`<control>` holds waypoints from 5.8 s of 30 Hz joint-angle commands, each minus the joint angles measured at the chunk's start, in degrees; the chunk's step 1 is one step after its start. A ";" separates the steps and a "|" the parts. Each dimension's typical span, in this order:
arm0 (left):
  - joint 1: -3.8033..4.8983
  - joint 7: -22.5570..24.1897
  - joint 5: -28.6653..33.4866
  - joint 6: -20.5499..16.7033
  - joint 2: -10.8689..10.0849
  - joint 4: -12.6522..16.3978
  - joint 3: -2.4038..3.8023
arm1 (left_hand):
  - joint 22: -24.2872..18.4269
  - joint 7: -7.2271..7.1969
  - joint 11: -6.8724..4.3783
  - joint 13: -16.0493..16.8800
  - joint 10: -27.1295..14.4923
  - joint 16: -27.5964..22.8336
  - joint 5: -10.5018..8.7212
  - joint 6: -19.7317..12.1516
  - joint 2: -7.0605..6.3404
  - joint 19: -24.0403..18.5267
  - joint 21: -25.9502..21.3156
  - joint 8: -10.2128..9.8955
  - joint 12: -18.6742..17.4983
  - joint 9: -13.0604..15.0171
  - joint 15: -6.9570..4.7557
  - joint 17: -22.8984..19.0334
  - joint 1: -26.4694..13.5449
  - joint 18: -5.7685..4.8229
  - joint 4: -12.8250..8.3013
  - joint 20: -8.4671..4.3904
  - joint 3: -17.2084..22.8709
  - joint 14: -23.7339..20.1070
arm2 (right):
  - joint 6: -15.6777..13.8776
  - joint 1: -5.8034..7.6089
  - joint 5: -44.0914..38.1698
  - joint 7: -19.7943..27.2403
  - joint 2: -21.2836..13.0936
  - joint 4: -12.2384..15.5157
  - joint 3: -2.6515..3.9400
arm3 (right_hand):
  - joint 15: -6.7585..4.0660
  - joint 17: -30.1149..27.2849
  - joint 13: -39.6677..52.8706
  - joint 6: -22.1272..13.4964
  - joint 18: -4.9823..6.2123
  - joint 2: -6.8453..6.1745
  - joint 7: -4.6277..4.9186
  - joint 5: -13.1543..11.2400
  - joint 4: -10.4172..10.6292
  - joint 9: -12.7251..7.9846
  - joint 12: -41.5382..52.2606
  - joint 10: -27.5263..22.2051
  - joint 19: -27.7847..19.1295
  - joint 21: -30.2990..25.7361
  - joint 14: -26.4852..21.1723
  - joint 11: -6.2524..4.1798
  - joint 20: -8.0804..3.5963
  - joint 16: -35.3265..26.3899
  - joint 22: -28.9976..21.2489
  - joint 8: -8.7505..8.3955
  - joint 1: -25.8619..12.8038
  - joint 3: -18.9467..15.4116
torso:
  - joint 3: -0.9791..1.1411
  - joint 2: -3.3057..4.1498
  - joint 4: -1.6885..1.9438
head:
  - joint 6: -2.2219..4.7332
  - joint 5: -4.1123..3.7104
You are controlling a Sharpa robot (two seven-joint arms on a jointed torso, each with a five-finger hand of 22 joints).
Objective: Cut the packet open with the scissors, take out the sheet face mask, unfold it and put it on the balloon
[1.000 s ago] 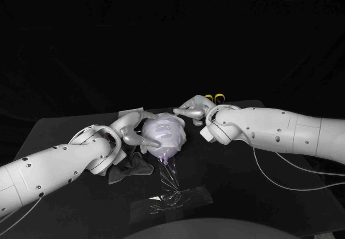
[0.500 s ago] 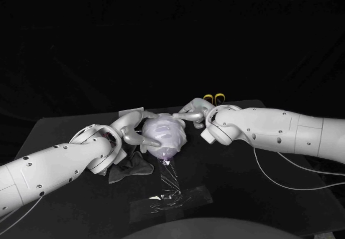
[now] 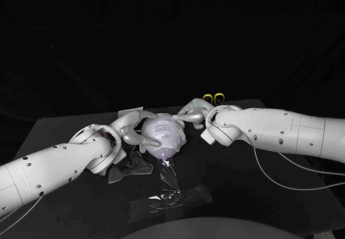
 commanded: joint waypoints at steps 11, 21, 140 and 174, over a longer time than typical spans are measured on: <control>-0.16 -0.38 0.26 0.93 0.18 0.25 -0.12 | -0.08 3.84 0.08 0.03 0.31 -0.37 -0.34 0.35 0.00 -0.05 -0.11 0.32 -0.40 -0.03 0.10 -0.08 0.66 0.29 0.10 -0.11 0.42 -0.46 | 0.31 -0.04 -2.09 -1.58 1.89 -1.52 -0.04 | -1.65 15.09 15.05 3.35 -0.97 2.35 -1.75 -0.27 -6.07 1.83 0.31 5.97 0.55 0.79 6.05 -1.76 -1.46 0.22 0.93 2.64 6.22 5.33 | -0.08 0.05 0.12 | -0.21 0.05; -0.16 -0.41 0.27 1.06 0.11 0.28 -0.13 | -0.08 3.84 0.08 0.03 0.31 -0.37 -0.34 0.35 0.00 -0.05 -0.11 0.32 -0.40 -0.03 0.10 -0.08 0.66 0.29 0.10 -0.11 0.42 -0.46 | -2.27 0.01 -1.30 -0.67 2.06 -1.56 -0.03 | -2.18 15.09 15.05 3.47 -1.08 2.17 -2.29 -0.29 -8.09 5.29 0.31 5.97 0.80 1.00 6.05 -2.29 -2.11 0.22 1.50 5.85 3.80 9.39 | -0.01 -0.04 0.01 | -0.19 0.31; -0.21 -0.33 0.58 1.75 0.15 0.44 -0.15 | -0.11 3.77 0.02 0.05 0.59 -0.54 -0.36 0.47 0.21 -0.17 -0.15 0.36 -0.52 0.09 0.16 -0.08 1.00 0.51 0.10 -0.09 0.64 -0.70 | -2.68 0.72 3.37 0.77 4.48 -5.42 0.07 | -2.04 15.09 15.05 3.16 -1.72 3.44 -2.09 -0.29 -9.36 10.59 0.31 5.97 2.82 2.66 6.05 -2.12 -2.00 0.22 5.30 3.70 1.45 11.37 | 0.01 0.01 0.01 | -0.17 0.22; -0.21 -0.43 0.58 1.69 0.30 0.32 -0.15 | -0.12 3.77 0.02 0.04 0.56 -0.57 -0.36 0.46 0.21 -0.19 -0.15 0.35 -0.53 0.10 0.17 -0.08 1.04 0.54 0.10 -0.09 0.66 -0.76 | 6.35 0.68 -22.28 8.90 8.92 -13.21 0.01 | -2.12 15.09 15.05 2.37 -1.73 2.69 -2.16 -0.30 -10.61 12.21 0.31 5.97 2.78 2.54 6.05 -2.19 -2.13 0.22 5.37 4.86 0.38 12.38 | -0.02 0.00 0.03 | -0.17 0.15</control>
